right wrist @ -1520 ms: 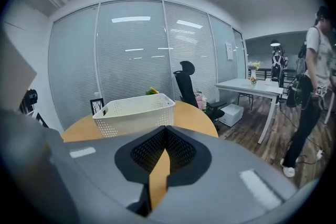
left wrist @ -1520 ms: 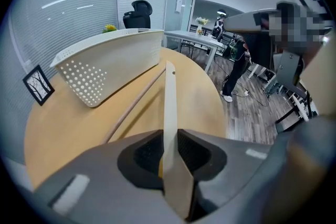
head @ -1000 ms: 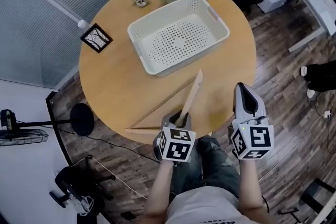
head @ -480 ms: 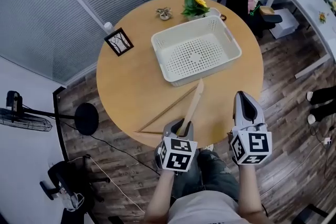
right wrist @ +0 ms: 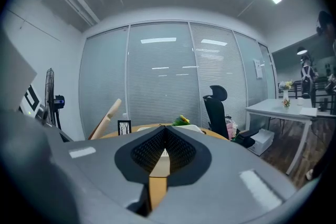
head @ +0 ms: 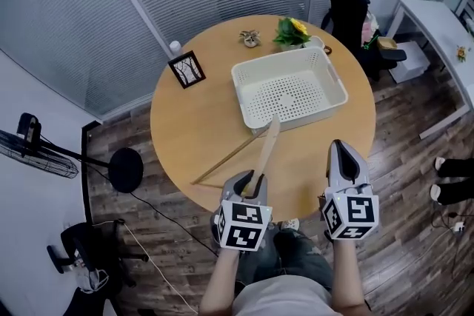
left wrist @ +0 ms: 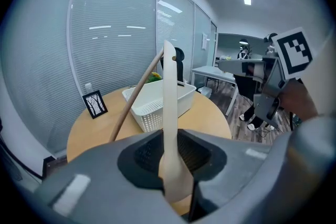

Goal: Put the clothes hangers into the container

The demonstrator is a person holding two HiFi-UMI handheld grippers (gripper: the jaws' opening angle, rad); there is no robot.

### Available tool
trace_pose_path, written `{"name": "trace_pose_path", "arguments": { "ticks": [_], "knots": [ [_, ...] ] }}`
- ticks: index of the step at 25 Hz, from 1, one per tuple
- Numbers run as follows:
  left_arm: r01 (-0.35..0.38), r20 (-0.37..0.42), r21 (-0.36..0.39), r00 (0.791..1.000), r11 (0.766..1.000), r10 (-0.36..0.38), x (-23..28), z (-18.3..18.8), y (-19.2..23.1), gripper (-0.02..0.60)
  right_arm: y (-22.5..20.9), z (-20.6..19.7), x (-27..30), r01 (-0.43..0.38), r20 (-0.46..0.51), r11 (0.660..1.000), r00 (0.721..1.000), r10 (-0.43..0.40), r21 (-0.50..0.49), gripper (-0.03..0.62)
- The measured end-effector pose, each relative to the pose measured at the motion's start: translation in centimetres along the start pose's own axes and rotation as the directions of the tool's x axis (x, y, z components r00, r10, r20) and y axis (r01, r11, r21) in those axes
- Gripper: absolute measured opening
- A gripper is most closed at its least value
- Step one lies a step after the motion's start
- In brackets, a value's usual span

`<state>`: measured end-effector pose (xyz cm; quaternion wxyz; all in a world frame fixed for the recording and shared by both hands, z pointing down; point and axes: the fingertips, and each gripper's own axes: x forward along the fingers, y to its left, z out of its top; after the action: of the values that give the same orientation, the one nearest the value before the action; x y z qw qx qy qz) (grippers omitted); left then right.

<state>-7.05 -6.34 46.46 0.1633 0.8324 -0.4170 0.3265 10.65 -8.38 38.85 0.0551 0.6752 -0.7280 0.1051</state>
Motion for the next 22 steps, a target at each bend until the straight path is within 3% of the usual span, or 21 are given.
{"name": "trace_pose_path", "arguments": {
  "ticks": [8, 22],
  "knots": [
    [-0.025, 0.101, 0.021, 0.995, 0.999, 0.023, -1.8, 4.7, 1.7, 0.089, 0.6, 1.4, 0.3, -0.009, 0.030, 1.000, 1.000, 0.010, -0.008, 0.021],
    [-0.041, 0.280, 0.098, 0.960, 0.994, 0.012, -4.7, 13.3, 4.1, 0.089, 1.1, 3.8, 0.5, 0.031, 0.076, 0.999, 0.997, -0.029, -0.024, 0.021]
  ]
}}
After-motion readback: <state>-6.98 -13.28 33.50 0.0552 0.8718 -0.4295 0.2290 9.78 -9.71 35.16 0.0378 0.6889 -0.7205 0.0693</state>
